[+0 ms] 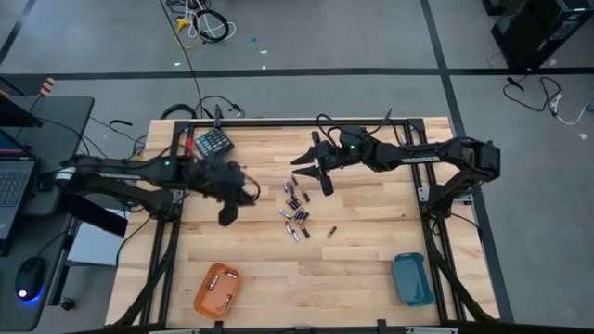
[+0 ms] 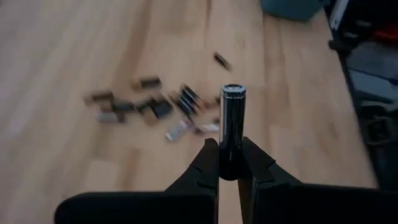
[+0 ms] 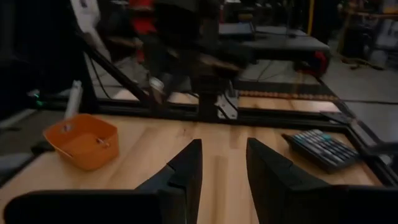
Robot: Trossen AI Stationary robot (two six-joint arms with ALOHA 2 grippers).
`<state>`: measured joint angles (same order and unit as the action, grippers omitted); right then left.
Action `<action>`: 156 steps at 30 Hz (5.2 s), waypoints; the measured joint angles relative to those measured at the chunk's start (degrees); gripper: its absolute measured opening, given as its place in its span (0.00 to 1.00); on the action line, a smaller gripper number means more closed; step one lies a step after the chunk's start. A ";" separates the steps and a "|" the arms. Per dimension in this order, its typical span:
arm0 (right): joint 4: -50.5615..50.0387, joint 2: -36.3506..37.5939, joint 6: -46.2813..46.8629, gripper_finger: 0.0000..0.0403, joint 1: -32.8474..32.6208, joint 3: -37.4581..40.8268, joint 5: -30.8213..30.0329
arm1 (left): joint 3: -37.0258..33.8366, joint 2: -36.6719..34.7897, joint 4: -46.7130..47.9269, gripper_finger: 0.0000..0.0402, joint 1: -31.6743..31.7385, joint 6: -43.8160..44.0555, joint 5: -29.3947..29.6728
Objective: Sort batteries
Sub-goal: Put the silver battery into the orange bin
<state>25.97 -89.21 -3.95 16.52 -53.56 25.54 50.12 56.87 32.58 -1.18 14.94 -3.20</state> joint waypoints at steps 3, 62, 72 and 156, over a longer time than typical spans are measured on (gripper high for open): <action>-1.31 0.40 -0.60 0.28 -0.02 0.00 -0.41 | 4.03 0.75 6.27 0.03 -6.97 10.34 1.01; -4.05 0.18 -3.67 0.27 -1.01 -1.64 -16.50 | 9.75 22.14 14.66 0.23 -41.18 62.41 1.17; -13.64 0.21 -4.75 0.27 -2.19 -9.74 -17.13 | 9.71 18.46 27.17 0.23 -42.51 51.32 29.42; -98.96 -28.26 -4.27 0.14 5.68 -80.13 -35.41 | -0.80 1.19 12.64 0.00 -13.16 -4.33 33.12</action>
<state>-72.98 -117.47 -8.22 22.20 -133.69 -9.88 49.32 58.07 45.22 -14.34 10.62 29.92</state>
